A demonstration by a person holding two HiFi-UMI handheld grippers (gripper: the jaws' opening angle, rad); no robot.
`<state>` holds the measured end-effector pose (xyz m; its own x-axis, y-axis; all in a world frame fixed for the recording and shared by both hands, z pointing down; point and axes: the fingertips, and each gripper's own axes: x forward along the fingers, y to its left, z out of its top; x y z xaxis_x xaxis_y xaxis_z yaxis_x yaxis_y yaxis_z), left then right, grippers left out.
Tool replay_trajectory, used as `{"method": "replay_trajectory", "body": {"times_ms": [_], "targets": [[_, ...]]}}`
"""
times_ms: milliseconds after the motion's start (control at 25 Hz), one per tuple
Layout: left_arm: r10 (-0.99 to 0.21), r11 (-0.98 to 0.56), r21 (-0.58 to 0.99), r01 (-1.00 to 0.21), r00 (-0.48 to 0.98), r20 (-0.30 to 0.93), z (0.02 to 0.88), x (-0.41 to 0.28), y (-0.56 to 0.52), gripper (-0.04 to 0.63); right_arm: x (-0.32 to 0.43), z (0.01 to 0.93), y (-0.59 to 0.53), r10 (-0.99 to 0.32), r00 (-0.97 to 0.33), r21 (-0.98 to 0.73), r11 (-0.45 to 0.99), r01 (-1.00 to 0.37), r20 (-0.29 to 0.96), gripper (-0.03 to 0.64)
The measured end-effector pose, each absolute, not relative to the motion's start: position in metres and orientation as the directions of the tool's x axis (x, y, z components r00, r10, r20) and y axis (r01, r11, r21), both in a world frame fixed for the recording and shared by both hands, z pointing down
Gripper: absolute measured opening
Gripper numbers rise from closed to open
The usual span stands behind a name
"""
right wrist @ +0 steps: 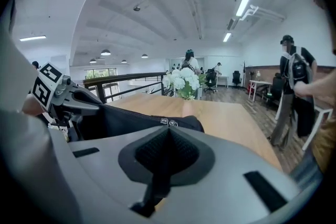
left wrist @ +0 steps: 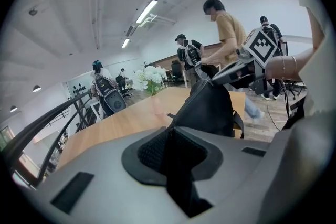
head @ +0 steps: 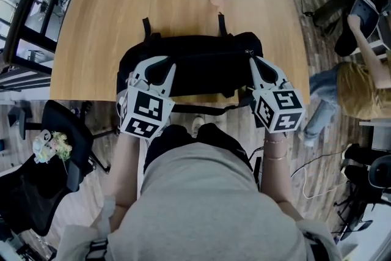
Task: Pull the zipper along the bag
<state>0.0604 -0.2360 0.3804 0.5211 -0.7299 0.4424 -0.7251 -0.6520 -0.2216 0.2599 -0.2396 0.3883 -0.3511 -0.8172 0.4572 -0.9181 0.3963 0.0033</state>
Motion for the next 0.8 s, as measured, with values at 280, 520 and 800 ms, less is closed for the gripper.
{"method": "replay_trajectory", "body": {"times_ms": [280,520,800], "targets": [[-0.742,-0.631,-0.208,-0.747,0.503,0.444,0.382,0.058,-0.238,0.056,0.256,0.391,-0.238,-0.799,-0.398,-0.052,0.421,-0.905,0.452,0.011],[-0.746,-0.616,-0.170,-0.769,0.500,0.440,0.385,0.056,-0.238,0.060,0.252,0.390,-0.235,-0.764,-0.424,-0.040,0.465,-0.884,0.487,0.015],[-0.749,-0.595,-0.105,-0.797,0.502,0.433,0.382,0.054,-0.237,0.125,0.240,0.381,-0.229,-0.727,-0.459,-0.022,0.523,-0.852,0.511,0.043]]}}
